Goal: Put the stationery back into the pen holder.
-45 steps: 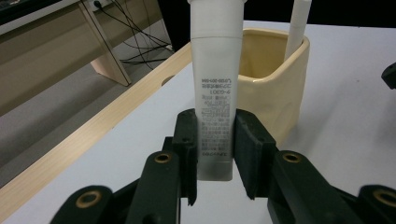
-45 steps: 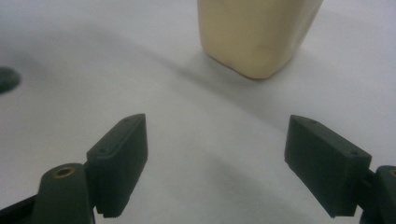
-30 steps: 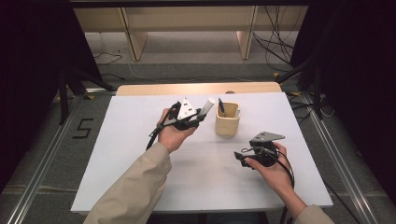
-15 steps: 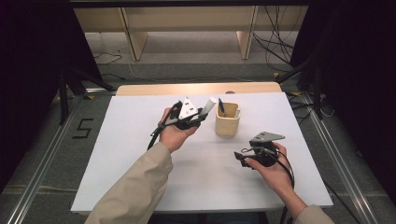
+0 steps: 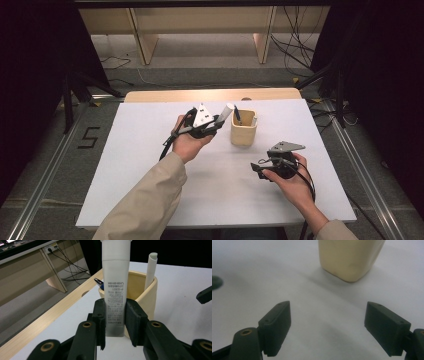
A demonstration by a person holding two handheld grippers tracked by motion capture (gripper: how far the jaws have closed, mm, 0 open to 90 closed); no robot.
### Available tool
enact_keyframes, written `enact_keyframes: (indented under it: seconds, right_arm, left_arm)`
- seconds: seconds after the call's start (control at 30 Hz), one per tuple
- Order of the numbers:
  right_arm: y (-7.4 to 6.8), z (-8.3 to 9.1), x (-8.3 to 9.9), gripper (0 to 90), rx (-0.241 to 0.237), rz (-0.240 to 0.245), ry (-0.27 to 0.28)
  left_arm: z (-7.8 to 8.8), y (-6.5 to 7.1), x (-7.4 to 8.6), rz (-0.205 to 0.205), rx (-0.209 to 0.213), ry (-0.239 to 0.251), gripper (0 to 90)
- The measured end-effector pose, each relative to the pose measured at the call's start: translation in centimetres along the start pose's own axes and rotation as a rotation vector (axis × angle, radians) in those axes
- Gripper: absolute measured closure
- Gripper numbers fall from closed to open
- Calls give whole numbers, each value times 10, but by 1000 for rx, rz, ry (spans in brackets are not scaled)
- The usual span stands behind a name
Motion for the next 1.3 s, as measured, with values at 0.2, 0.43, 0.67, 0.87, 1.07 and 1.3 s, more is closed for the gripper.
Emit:
enact_keyframes:
  seconds: [0.2, 0.43, 0.67, 0.87, 1.07, 1.3]
  right_arm:
    - [0, 0, 0, 220, 0, -1, -2]
    - [0, 0, 0, 220, 1, -1, -1]
    - [0, 0, 0, 220, -1, -1, 0]
    - [1, 0, 0, 220, -1, -1, 0]
    - [1, 0, 0, 220, -1, -2, 0]
    - [1, -1, 0, 220, -2, -3, -1]
  left_arm:
    - [-1, 0, -2, 0, -1, 3, 713]
    - [-4, 0, -4, 4, 0, 6, 713]
    - [-8, 0, -9, 2, 1, 15, 713]
    - [-11, 1, -13, 0, 3, 24, 713]
    - [-14, 1, -17, -3, 3, 27, 713]
    - [-18, 1, -19, -2, 3, 31, 713]
Point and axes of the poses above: each handheld gripper's, and its own axes: z roughly backward along the jaws, x roughly out of its underside, y roughly to its right, the point moved 9 cm from there along -z, roughly forward along the jaws, and after that the axes turned 15 degrees about -z, right-handed, at the moved point
